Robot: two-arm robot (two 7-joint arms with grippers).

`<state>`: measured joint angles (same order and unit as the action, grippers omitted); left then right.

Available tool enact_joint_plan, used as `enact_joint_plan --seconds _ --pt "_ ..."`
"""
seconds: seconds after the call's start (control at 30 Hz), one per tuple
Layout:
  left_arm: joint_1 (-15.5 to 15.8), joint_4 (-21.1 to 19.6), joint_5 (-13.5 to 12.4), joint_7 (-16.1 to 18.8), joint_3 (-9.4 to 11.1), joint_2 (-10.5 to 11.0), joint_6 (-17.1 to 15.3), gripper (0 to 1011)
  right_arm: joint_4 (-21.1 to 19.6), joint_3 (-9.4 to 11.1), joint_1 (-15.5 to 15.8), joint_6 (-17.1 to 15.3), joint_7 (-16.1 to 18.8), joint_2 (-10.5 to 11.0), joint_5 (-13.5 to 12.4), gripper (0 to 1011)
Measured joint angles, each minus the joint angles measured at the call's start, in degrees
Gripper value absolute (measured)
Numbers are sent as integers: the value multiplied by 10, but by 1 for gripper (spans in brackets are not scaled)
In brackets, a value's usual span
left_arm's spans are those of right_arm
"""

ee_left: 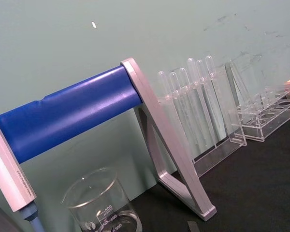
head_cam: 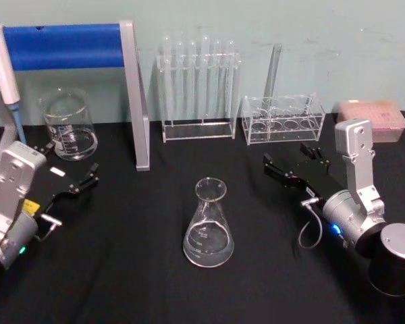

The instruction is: Grasp the erlenmeyer flask with one hand, shake it three times, then place it back.

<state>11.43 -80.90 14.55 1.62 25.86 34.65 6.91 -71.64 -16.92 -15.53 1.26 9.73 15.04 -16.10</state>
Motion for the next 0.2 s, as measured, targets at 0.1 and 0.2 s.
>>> enact_joint_plan --seconds 0.1,0.2 --pt "0 0 0 0 0 0 0 1001 0 0 0 0 0 0 0 1000" --pt "0 0 0 0 0 0 0 1001 0 0 0 0 0 0 0 1000"
